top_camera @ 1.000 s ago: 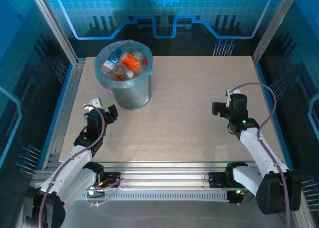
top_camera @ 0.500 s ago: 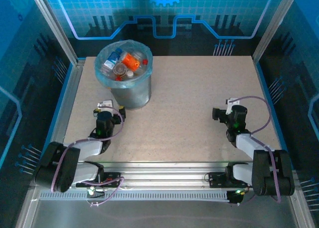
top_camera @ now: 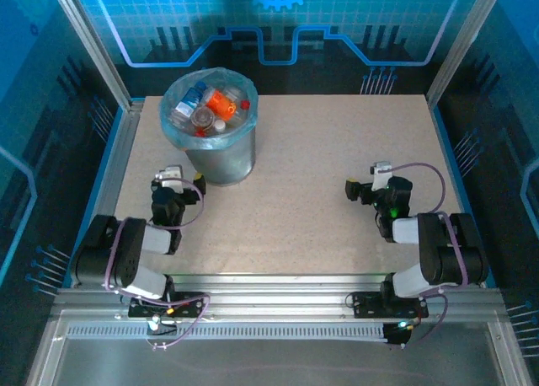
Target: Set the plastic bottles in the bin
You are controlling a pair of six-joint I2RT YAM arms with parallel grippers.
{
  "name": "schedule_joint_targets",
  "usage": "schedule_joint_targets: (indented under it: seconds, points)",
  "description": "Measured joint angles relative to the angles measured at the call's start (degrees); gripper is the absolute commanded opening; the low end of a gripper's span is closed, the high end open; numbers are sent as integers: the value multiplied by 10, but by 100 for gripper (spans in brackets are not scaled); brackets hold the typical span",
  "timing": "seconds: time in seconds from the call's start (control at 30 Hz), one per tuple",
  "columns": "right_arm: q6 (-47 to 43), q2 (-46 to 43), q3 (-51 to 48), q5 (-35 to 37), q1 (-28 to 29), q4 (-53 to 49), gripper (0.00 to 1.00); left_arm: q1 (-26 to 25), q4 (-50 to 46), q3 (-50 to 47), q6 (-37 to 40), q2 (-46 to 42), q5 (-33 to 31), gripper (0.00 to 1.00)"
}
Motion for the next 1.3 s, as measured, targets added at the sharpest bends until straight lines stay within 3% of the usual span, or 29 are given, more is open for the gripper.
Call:
schedule_joint_targets:
  seconds: [0.17, 0.33, 1.3]
  points:
    - [-16, 6, 47, 63, 53, -18, 100, 0, 28, 2, -10, 38, -10, 99]
    - [-22, 7, 50, 87, 56, -26, 100, 0, -67, 69, -20, 29, -28, 99]
    - [-24, 7, 50, 91, 56, -33, 100, -1, -116, 87, -20, 26, -29, 99]
